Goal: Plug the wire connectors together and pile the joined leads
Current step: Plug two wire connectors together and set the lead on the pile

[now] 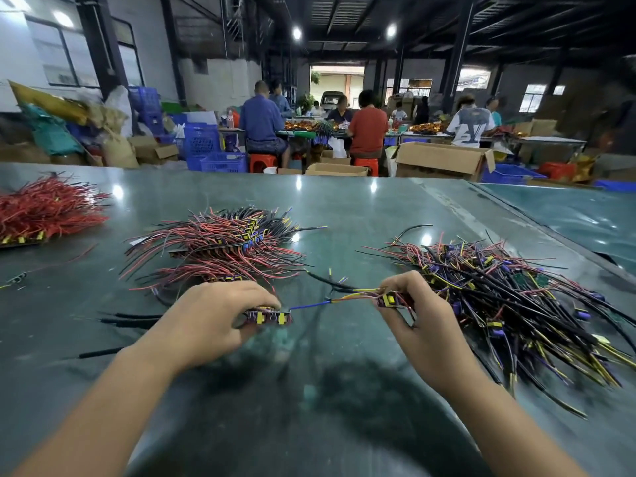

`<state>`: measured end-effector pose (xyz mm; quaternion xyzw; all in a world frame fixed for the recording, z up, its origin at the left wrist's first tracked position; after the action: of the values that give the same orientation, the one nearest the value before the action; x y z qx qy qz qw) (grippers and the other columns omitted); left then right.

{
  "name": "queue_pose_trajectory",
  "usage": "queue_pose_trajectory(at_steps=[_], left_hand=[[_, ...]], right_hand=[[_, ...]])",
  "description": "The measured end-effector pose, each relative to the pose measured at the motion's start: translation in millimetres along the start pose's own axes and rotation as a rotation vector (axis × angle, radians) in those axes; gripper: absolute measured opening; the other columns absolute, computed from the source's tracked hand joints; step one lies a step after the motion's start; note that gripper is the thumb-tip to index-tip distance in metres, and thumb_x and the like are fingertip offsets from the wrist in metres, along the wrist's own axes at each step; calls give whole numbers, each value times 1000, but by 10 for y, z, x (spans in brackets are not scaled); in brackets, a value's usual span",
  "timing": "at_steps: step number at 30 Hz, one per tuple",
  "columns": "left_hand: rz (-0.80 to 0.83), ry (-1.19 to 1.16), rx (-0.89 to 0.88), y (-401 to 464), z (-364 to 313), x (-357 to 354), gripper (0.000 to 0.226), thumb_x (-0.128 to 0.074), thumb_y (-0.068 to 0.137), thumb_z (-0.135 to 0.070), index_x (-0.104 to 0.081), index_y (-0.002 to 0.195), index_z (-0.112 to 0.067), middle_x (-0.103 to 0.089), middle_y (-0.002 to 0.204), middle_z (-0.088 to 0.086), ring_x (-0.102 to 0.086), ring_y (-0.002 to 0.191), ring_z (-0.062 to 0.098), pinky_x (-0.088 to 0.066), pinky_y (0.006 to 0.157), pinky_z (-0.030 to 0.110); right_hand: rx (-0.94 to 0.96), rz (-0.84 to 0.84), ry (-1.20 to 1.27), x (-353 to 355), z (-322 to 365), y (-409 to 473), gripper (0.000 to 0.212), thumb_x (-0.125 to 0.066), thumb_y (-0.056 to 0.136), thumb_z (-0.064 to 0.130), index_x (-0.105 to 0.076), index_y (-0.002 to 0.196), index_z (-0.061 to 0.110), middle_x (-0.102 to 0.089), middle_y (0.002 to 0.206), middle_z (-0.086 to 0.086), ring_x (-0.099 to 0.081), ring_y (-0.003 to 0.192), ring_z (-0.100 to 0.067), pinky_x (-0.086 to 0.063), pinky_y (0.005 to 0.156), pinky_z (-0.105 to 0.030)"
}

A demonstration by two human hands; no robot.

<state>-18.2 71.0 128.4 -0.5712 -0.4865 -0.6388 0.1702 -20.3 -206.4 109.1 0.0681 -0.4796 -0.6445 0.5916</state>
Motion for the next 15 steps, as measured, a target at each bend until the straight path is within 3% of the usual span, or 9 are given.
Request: queue_pose_trajectory(at_steps=[5, 8, 9, 11, 13, 15], left_hand=[[329, -92, 97, 92, 16, -80, 34, -64, 66, -25, -64, 101, -27, -50, 110, -18, -46, 108, 10, -38, 99, 33], [458, 17, 153, 116, -42, -68, 53, -59, 56, -53, -43, 105, -41, -35, 113, -17, -31, 110, 9, -29, 104, 29], [444, 14, 144, 134, -108, -45, 59, -57, 53, -64, -39, 105, -43, -33, 114, -18, -29, 111, 7, -27, 104, 27], [260, -96, 88, 215, -307, -5, 58, -54, 57, -73, -41, 102, -40, -39, 111, -21, -34, 109, 2, -30, 98, 22], [40, -205, 32, 327, -523, -19, 46, -59, 66, -68, -46, 95, -34, -49, 99, -21, -45, 97, 0, -38, 89, 22], [-11, -308, -8, 423, -711, -92, 33, -70, 74, -51, -54, 93, -29, -57, 92, -18, -52, 89, 1, -43, 84, 25]], right_hand=[[-202, 119, 101, -43, 21, 24, 21, -76, 78, 14, -55, 76, 20, -60, 71, 11, -46, 59, -3, -37, 57, -15], [-252, 67, 67, -38, 25, 32, 21, -80, 74, 16, -59, 72, 16, -62, 65, 9, -46, 56, -2, -38, 55, -15], [-245, 54, 31, -40, 34, 36, 21, -81, 73, 17, -60, 71, 14, -61, 64, 6, -46, 56, -4, -38, 56, -18], [-219, 53, -44, -66, 60, 35, 23, -82, 72, 18, -60, 72, 10, -60, 63, 2, -46, 58, -10, -39, 58, -25], [-185, 80, -66, -94, 99, 26, 23, -82, 71, 17, -61, 73, 8, -60, 66, 0, -49, 60, -14, -40, 61, -27], [-154, 127, -27, -88, 124, 20, 20, -82, 70, 13, -63, 76, 9, -62, 72, 0, -53, 65, -12, -42, 63, -25]])
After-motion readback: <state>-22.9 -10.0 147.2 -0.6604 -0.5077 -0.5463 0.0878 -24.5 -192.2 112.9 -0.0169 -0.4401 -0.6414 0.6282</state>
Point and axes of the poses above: each hand's wrist, its own y-axis towards the middle knuckle, its own x-axis out of the back of the hand, z = x × y, the point moved 1 cm from there along y, towards the middle knuckle
